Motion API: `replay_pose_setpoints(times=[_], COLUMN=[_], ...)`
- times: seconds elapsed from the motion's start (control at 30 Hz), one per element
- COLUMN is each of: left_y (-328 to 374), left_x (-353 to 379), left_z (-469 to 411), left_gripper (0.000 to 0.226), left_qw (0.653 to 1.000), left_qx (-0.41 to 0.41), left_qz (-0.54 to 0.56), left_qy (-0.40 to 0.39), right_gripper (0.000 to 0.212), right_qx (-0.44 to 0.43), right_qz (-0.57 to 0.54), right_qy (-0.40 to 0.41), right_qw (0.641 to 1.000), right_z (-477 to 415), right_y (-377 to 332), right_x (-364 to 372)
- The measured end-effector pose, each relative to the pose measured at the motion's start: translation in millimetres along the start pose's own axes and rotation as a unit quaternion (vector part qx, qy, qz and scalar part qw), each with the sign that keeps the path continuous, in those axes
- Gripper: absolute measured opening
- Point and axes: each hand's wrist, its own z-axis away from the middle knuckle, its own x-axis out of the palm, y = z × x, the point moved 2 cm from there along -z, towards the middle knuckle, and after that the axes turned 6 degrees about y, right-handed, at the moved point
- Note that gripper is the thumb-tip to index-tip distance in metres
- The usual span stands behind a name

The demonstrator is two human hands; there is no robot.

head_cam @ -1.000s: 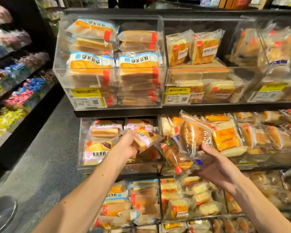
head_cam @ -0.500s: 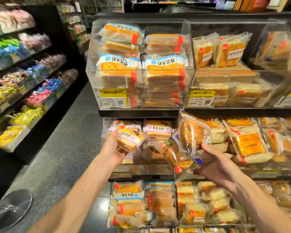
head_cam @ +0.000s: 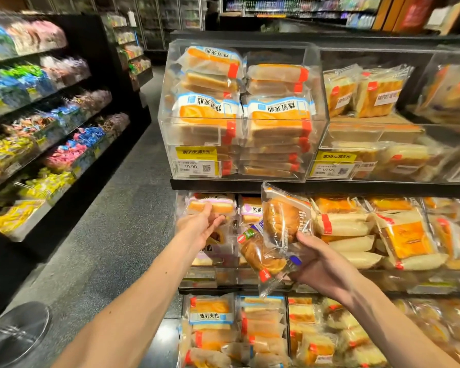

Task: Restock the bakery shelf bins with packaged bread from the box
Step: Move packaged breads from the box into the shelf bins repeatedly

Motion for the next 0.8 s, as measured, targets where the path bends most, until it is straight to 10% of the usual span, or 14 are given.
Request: replay_pose_setpoints(times=[0.47, 0.8], left_y=[-9, -31], left_x=[-34, -52], left_z=[46, 79], left_gripper=[0.041, 0.072], left_qw=[0.977, 0.938], left_qx=[-0.009, -0.108], left_qz=[-0.142, -0.13], left_qy=[-0.156, -0.303], right_gripper=[0.104, 0.048], right_qx=[-0.037, -0.095], right_qz=[0.023, 0.004], right_qy=[0.057, 0.117], right_qw=[0.997, 0.989], right_z=[-17, -6], right_y=[13, 41], right_x=[37, 56])
